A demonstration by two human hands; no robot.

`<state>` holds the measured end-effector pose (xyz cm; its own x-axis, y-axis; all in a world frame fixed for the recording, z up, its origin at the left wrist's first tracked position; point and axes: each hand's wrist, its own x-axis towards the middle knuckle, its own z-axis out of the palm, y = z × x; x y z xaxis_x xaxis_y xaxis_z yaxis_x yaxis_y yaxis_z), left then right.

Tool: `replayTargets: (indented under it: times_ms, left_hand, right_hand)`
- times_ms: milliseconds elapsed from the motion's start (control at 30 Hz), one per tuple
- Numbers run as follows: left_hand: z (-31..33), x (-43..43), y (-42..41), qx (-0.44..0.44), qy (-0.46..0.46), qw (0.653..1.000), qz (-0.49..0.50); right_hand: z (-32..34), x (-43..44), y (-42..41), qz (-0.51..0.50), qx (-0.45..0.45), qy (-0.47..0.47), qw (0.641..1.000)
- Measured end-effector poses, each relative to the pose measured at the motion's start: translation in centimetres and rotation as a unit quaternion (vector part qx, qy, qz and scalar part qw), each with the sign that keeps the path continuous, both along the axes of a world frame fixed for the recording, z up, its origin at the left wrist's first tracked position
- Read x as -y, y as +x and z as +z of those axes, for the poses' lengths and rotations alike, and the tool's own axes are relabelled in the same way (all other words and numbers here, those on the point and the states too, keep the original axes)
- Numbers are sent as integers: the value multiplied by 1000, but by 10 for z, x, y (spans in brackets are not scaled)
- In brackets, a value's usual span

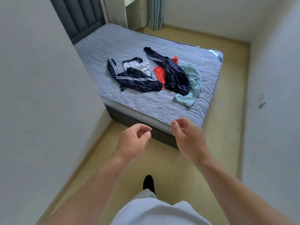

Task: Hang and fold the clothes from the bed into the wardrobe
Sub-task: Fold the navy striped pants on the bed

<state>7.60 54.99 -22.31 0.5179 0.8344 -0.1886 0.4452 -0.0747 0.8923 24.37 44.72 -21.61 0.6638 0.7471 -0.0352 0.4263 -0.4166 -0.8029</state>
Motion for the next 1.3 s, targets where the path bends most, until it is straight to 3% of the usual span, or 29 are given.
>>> replayTargets:
  times_ms: [167, 600, 967, 1300]
  left_hand:
    - [-1, -101, 50, -16, -37, 999, -34]
    - [-33, -300, 176, -100, 5, 988, -116]
    - [-113, -507, 303, -227, -51, 958, -168]
    - [-256, -633, 352, -248, -178, 945, -120]
  right_hand:
    - [-1, -71, 45, -29, 4, -15, 999]
    - [-61, -259, 152, -45, -27, -65, 997]
    - [-214, -498, 289, -25, -91, -213, 972]
    - [-402, -670, 365, -5, -149, -354, 923]
